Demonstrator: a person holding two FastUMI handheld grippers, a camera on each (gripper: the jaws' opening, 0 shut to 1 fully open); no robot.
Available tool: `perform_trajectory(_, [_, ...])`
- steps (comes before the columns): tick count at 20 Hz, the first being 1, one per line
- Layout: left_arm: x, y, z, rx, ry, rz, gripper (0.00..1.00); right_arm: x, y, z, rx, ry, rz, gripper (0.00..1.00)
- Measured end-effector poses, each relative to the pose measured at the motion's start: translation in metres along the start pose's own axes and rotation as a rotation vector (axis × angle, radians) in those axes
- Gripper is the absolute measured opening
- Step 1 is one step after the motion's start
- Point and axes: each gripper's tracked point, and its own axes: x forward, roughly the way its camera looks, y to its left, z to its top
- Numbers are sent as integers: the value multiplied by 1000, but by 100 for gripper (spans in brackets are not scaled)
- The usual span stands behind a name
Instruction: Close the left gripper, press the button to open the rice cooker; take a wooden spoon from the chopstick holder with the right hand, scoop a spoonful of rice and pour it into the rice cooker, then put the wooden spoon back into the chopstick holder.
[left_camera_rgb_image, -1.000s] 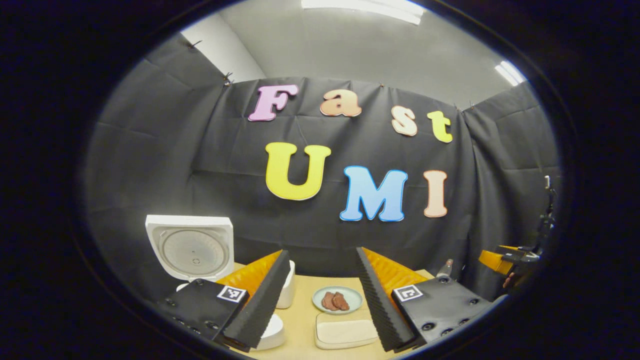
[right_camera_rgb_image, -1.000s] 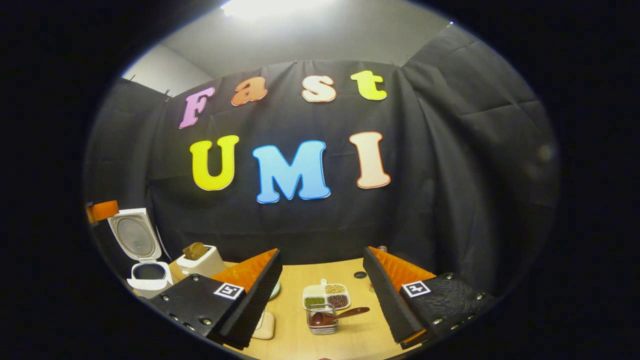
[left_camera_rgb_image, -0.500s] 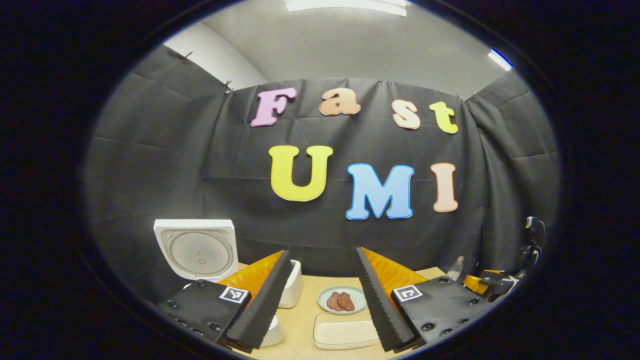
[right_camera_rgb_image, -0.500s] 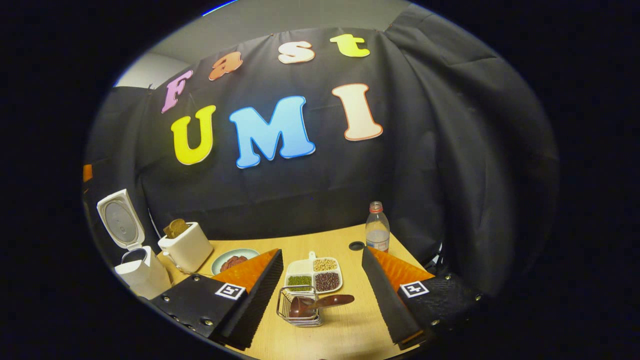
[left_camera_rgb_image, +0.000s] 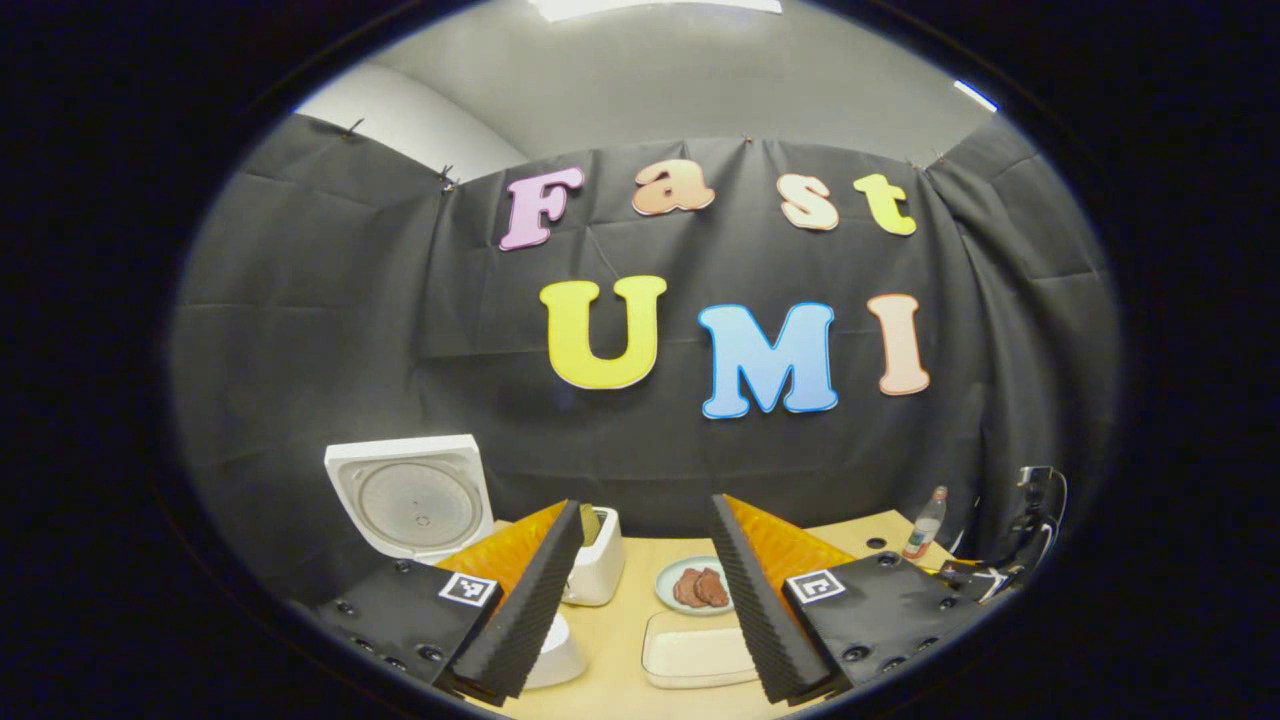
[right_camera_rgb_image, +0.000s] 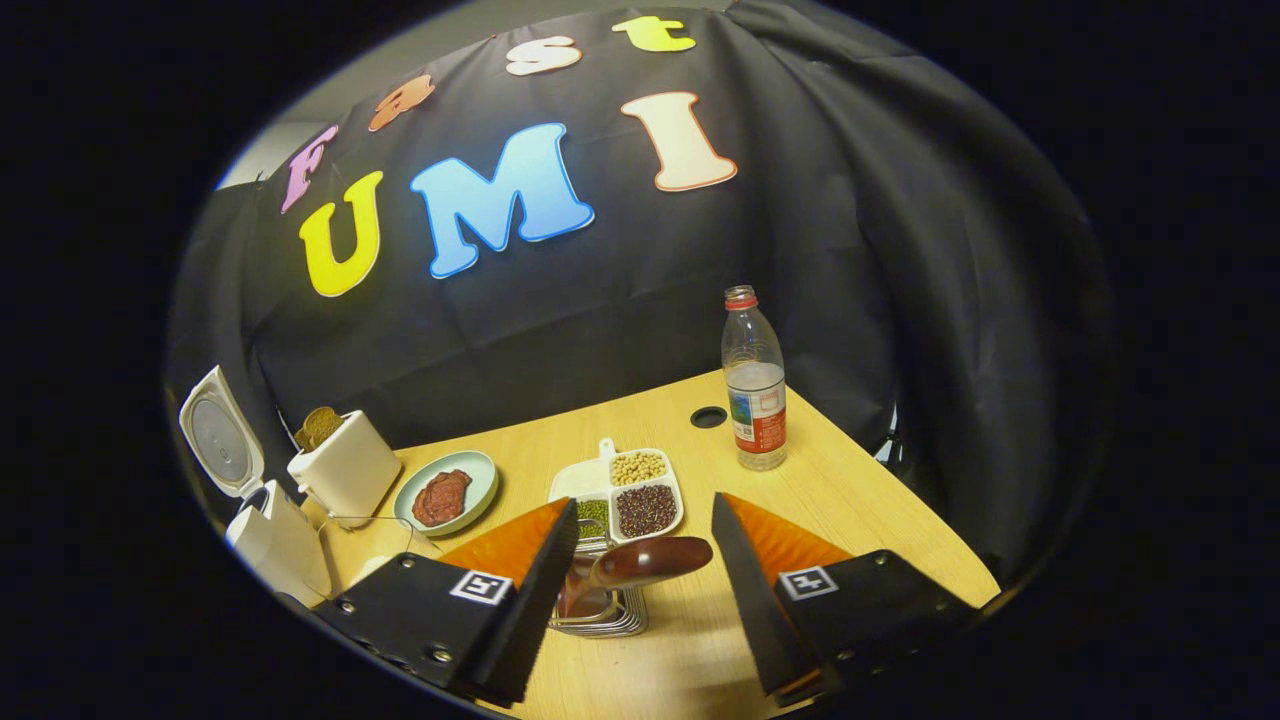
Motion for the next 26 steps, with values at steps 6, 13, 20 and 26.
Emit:
perform_trajectory(6, [-7, 14, -15, -54, 45, 21, 91, 10, 41, 6, 19, 13, 142, 22])
perform_trajectory(13, [-20, 19, -5, -34, 4, 16, 91, -15, 70, 44, -73, -47, 140, 9])
perform_trajectory(20, [-24, 38, -6, -56, -30, 13, 96, -69, 161, 110, -136, -159, 343, 9])
perform_trajectory(26, [-31, 73, -20, -41, -24, 45, 94, -66, 251, 85, -224, -100, 522, 9])
